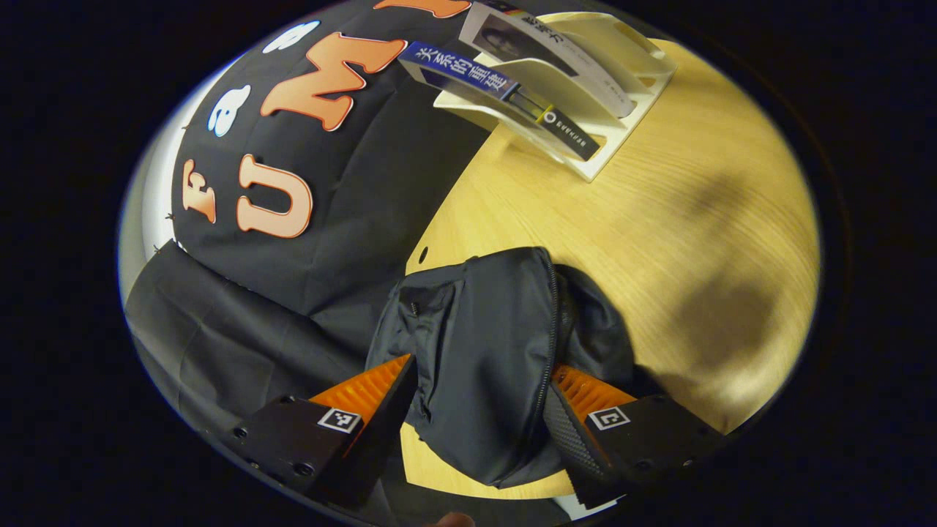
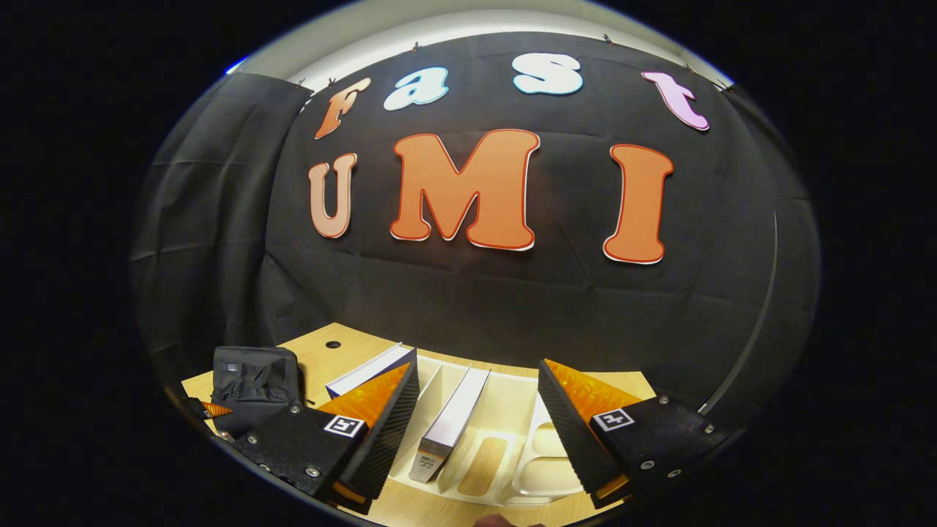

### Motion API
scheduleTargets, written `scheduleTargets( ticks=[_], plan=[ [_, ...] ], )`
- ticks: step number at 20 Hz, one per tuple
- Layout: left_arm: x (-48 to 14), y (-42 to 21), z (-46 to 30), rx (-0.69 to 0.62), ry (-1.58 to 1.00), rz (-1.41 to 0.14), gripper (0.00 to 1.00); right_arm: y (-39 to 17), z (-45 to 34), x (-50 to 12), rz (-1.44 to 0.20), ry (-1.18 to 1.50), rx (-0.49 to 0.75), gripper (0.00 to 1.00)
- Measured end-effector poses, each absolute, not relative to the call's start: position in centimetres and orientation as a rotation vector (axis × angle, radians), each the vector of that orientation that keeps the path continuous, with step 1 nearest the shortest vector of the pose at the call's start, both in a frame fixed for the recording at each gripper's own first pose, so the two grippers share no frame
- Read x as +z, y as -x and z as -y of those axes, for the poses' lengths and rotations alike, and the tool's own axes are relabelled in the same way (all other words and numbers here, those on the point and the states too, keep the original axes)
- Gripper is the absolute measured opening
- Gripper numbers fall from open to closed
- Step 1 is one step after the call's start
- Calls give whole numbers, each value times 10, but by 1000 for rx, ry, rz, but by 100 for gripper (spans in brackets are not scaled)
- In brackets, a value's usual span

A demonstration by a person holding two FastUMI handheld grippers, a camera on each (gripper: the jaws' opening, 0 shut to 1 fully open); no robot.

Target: Open the schoolbag, grab two books from the bookshelf and put them into the schoolbag.

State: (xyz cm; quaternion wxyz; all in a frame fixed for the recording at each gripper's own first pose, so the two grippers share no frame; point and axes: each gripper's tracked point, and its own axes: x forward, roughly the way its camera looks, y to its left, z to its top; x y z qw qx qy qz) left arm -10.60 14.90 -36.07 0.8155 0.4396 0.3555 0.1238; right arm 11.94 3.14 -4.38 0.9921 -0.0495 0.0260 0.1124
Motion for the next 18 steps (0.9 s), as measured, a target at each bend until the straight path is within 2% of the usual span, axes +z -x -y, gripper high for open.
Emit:
scheduleTargets(
  ticks=[3, 5, 8, 9, 10, 11, 12, 14, 18],
  plan=[
    [-366, 98, -158, 261, -942, -784, 96, -116, -36, -46, -61, 107, 244, 97],
    [-366, 93, -159, 244, -947, -795, 89, -115, -40, -46, -66, 114, 251, 97],
    [-364, 85, -156, 210, -938, -787, 53, -115, -40, -44, -67, 135, 236, 97],
    [-363, 85, -157, 195, -924, -795, 61, -115, -40, -45, -77, 139, 228, 97],
    [-359, 82, -157, 177, -909, -790, 31, -114, -41, -47, -89, 140, 229, 97],
    [-356, 81, -158, 159, -895, -791, 33, -115, -41, -49, -100, 144, 220, 97],
    [-353, 77, -159, 139, -876, -793, 19, -115, -44, -47, -111, 148, 214, 97],
    [-359, 84, -156, 46, -814, -874, 10, -118, -48, -48, -132, 153, 188, 97],
    [-342, 75, -159, -68, -720, -883, 9, -119, -67, -50, -194, 128, 146, 97]
  ],
)
